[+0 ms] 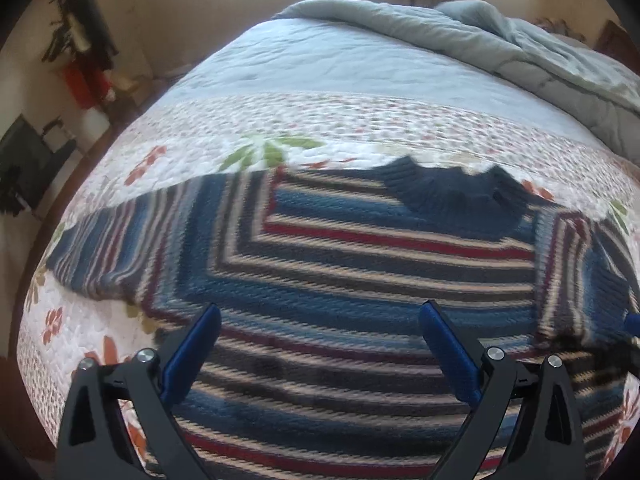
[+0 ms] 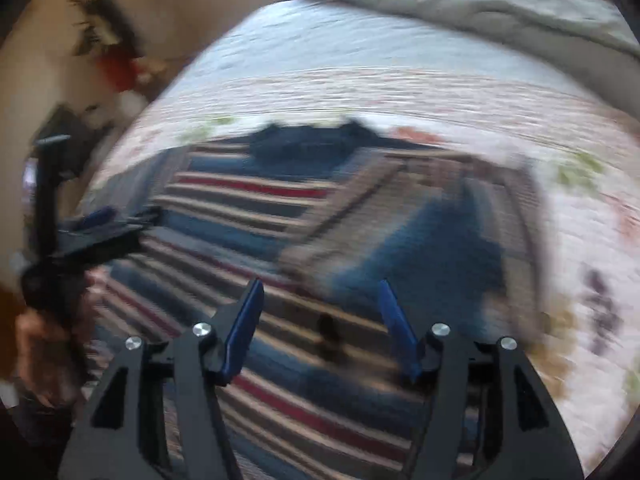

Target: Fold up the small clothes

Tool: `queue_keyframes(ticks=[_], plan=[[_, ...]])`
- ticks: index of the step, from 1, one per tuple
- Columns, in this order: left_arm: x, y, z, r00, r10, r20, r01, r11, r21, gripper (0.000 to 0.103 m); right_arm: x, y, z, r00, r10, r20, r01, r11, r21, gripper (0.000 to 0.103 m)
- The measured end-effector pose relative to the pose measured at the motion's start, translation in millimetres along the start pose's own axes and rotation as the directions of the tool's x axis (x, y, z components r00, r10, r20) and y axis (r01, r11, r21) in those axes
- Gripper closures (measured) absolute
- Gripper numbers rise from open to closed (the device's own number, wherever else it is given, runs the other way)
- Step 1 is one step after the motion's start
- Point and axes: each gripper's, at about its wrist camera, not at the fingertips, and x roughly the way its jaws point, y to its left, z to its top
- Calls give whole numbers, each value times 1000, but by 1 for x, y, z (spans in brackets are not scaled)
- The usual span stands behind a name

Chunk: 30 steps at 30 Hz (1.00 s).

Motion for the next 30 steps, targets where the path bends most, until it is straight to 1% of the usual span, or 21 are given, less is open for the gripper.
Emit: queue_keyframes(ticks=[2,4,5,6,8,9,10,12,15,16,17,19,22,23,24,25,26,27,28,29,30], plan=[[-4,-22,0,1000,-21,18,20,999,48,3,-8,-24,-13,1000,-15,-3,15,999,43,42],[-12,-54,2,998,-42,45,37,992,117,3,-14,-49,-27,1000,1,-26,1,995,104,42],[-17,-70,1,997,-55,57,46,987,153,3,-15,-53,-32,1000,5,-31,-1,993,116,42],[-24,-95,0,994,-85,74,67,974,216,4,-17,-60,-41,999,9,-36,-4,992,128,42],[-33,-127,-3,988,-126,89,94,949,301,3,-15,-62,-55,999,13,-35,-9,992,126,42],[-38,-150,-7,982,-162,94,118,924,364,3,-16,-63,-61,999,13,-35,-9,993,121,42],[-40,-167,-10,976,-200,84,149,901,408,3,-17,-63,-65,999,11,-35,-7,994,113,41],[-38,-194,-17,968,-246,41,199,860,469,4,-18,-65,-74,999,12,-35,-8,995,99,39],[-32,-224,-29,963,-270,-10,234,813,533,5,-16,-69,-84,999,8,-44,-4,996,88,38],[-31,-229,-32,958,-285,-24,251,799,546,5,-15,-71,-86,999,6,-49,-1,996,88,38],[-31,-235,-36,948,-314,-50,287,776,562,5,-15,-72,-89,999,1,-53,3,996,89,38],[-28,-241,-42,943,-326,-65,301,755,583,5,-12,-74,-93,998,3,-58,2,996,90,37],[-20,-248,-45,950,-302,-73,284,749,599,4,-10,-77,-97,998,10,-64,-3,995,99,35],[-16,-248,-45,947,-310,-82,296,747,595,13,-9,-77,-97,998,11,-64,-4,995,101,35],[-13,-249,-45,932,-342,-117,343,739,580,33,-9,-77,-98,998,12,-62,-5,995,104,34],[-12,-247,-44,920,-364,-145,379,735,562,42,-9,-77,-98,998,12,-60,-5,994,108,33],[-11,-246,-42,911,-380,-163,405,739,539,50,-9,-77,-98,998,13,-59,-6,994,110,32],[-12,-243,-40,908,-389,-155,410,749,521,65,-9,-78,-97,998,15,-59,-8,994,112,31],[-13,-240,-37,905,-397,-155,418,753,509,69,-9,-78,-97,998,14,-59,-7,994,112,30],[-13,-238,-35,907,-389,-160,416,768,487,73,-9,-76,-97,998,9,-59,-3,994,110,30],[-16,-230,-30,894,-416,-166,444,777,447,77,-10,-75,-97,998,4,-59,2,995,105,29]])
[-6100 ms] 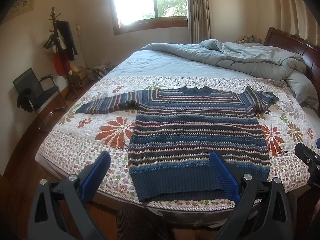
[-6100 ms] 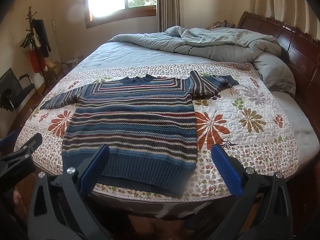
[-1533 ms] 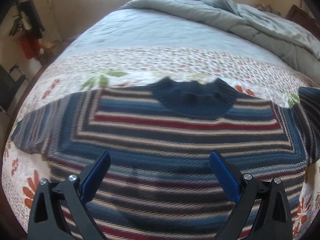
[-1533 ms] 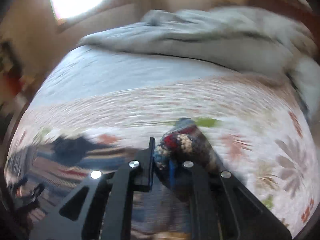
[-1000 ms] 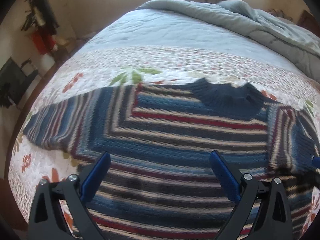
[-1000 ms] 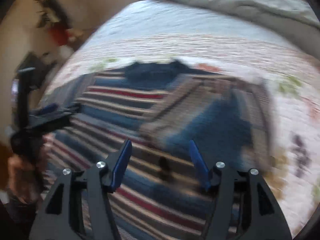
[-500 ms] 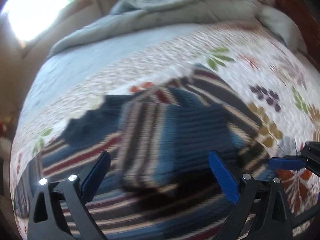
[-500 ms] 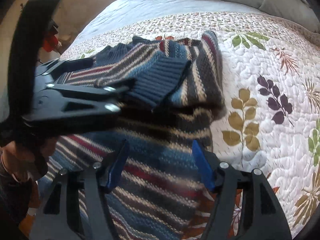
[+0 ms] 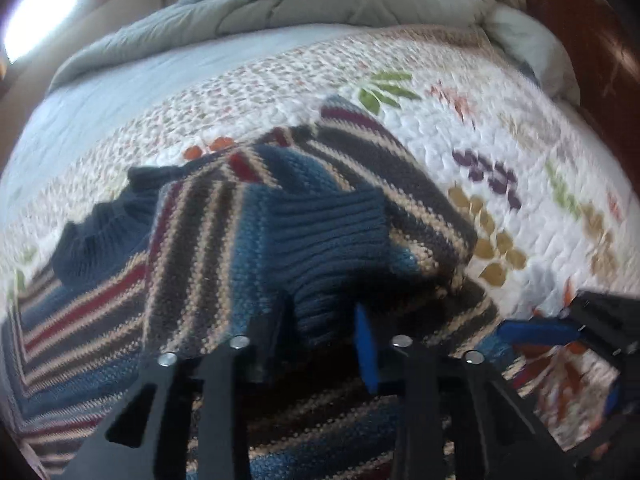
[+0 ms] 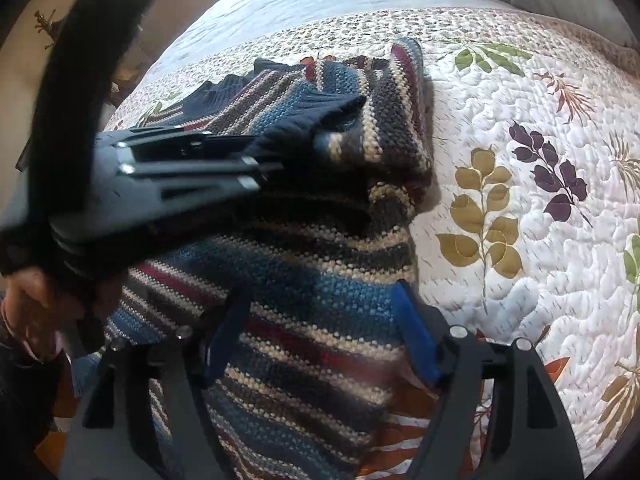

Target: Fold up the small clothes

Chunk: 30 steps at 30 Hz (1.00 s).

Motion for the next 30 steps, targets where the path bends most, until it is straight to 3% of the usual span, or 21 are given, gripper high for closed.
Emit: queue_keyframes(ticks=[3,7,10,14,17,21,25,30], plan=[[-16,13,-1,999,-20,42,22,999,-49,83,2,4,0,1000,-13,1,13,1000,-13,29],[-45,43,-7,995,-15,103,27,993,-118,83,5,7,0,1000,-17,-4,17,1000,-12,29],[-59,75,-12,989,27,148,2,981,-196,83,7,12,1,1000,-25,-7,25,1000,-15,29],[-71,139,-34,974,117,195,-35,924,-380,83,11,22,6,1000,-28,-12,28,999,-30,29],[-64,178,-56,972,170,161,-76,880,-470,82,15,27,10,999,-40,-18,39,998,-40,29],[-42,209,-82,991,96,93,-29,833,-552,78,15,28,21,998,-58,-10,57,997,-44,29],[-36,225,-95,992,25,125,57,787,-614,64,9,20,37,998,-61,7,61,998,-7,29],[-21,236,-86,994,-8,107,74,771,-632,64,11,19,49,996,-92,6,92,996,-12,29]])
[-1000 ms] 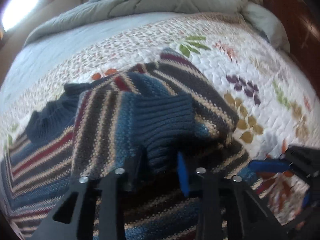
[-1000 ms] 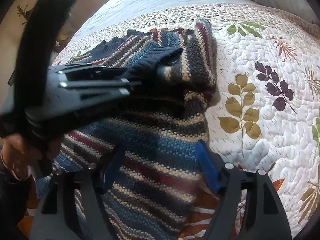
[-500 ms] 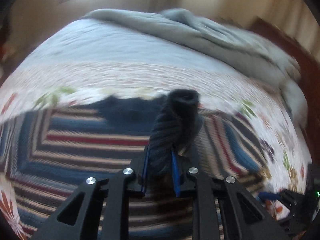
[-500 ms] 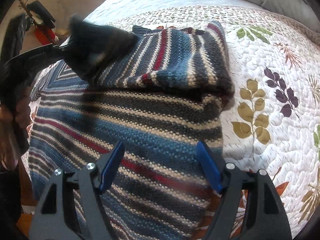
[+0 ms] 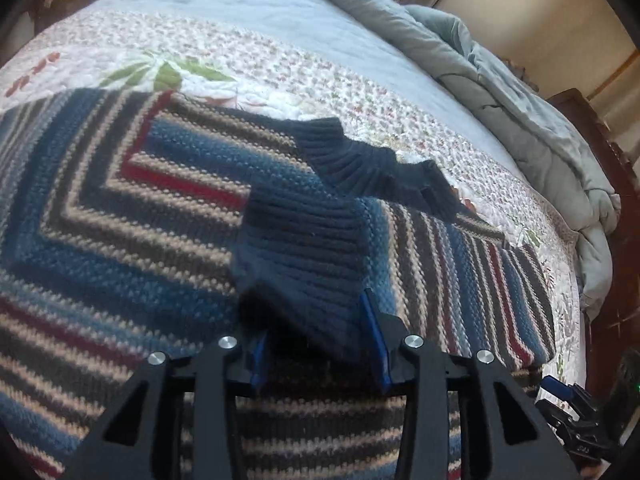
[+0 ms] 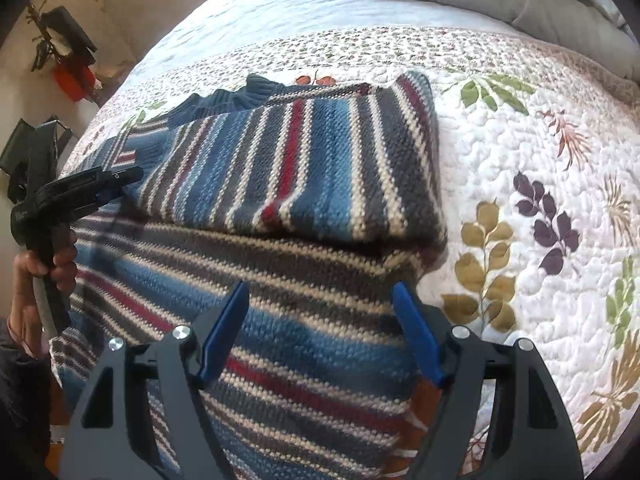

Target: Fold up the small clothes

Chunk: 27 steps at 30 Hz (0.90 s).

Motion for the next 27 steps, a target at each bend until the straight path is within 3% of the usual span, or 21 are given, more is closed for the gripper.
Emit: queue_keyframes(ticks=[1,3,5,8,10,13,16,18,21,25,27], plan=[[4,1,2,1000,5,-5,-5,1000,-10,65,1,2,2,1000,4,-1,-4,1000,-1,29],[4,-1,5,999,45,0,-45,999,-1,88,2,5,1,1000,6,-3,-6,1000,-7,29],[2,-2,9,999,50,12,-50,999,0,94,4,9,-1,1000,-1,-2,1,1000,-20,29],[-5,2,17,996,67,55,-67,998,1,95,6,13,-5,1000,-13,2,14,999,-38,29],[-7,5,24,985,137,106,-139,990,9,95,7,12,-6,1000,-27,7,27,999,-46,29],[6,9,26,985,156,70,-159,987,34,95,6,4,-5,1000,-22,9,22,999,-29,29],[-1,7,20,985,150,88,-155,986,55,90,0,-6,-3,999,-34,31,34,999,-4,29],[-13,11,13,986,133,97,-136,990,24,72,-7,-14,0,998,-43,53,42,999,18,28],[-29,15,7,979,157,129,-158,988,-3,55,-12,-29,7,998,-31,63,27,997,72,27],[-47,6,5,968,178,178,-180,984,-7,55,2,-47,32,999,-37,35,33,991,128,27],[-48,-7,5,972,165,168,-171,985,26,54,14,-52,47,1000,-18,15,16,989,147,27]])
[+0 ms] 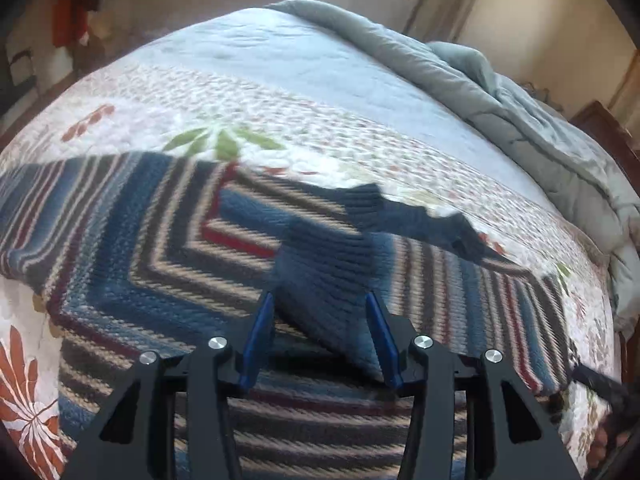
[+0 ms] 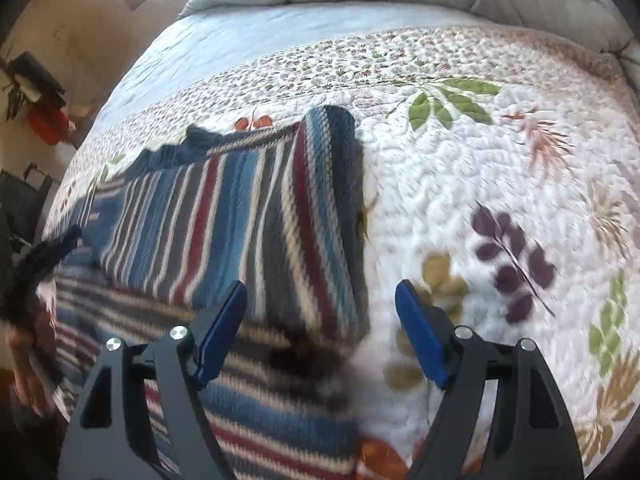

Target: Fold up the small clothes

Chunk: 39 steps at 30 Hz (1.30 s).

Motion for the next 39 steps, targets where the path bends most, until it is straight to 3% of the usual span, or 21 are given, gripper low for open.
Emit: queue_keyframes(ticks=[2,3,4,5,6,9,12,17,21,23,26,29,32,35,39], plan=[[7,-17,-1,999,15,-38,-13,999,52,54,16,1,16,999,-27,-29,27,1000,11,27],[14,-28,-3,998,12,-64,-7,996,84,54,22,2,20,998,-42,-42,43,999,8,35],[22,-36,-5,997,9,-80,-1,995,101,54,28,4,24,997,-52,-59,52,999,-1,58],[28,-41,-8,995,15,-94,-4,994,113,54,33,5,26,996,-40,-75,39,999,-8,71],[38,-46,-11,993,27,-119,-11,992,129,54,38,7,26,996,-2,-93,2,1000,-5,74],[53,-52,-20,991,63,-120,-42,985,170,54,35,10,23,997,-39,-70,36,999,-41,84],[55,-56,-23,992,69,-102,-49,981,190,51,26,-5,19,997,-53,-51,54,998,13,90],[58,-60,-21,992,82,-99,-61,978,198,48,32,-9,14,998,-56,-43,57,998,34,89],[36,-53,-22,992,61,-111,-40,982,187,45,10,4,6,996,-88,1,88,996,12,67],[22,-45,-25,992,67,-111,-46,982,183,35,-2,20,-3,990,-142,21,143,989,-43,67],[3,-21,-32,986,101,-130,-77,981,179,32,-8,57,-25,986,-165,0,163,975,-152,67],[-13,14,-37,979,129,-155,-103,981,161,25,-3,105,-55,993,-76,-87,52,968,-247,64],[-31,62,-36,975,154,-163,-137,984,112,19,11,146,-78,985,-27,-169,-30,946,-322,60],[-47,121,-26,970,179,-166,-176,984,31,15,27,180,-95,975,-20,-221,-67,922,-381,56],[-64,218,0,953,255,-160,-277,952,-130,15,44,216,-102,975,-80,-209,-22,895,-446,55]])
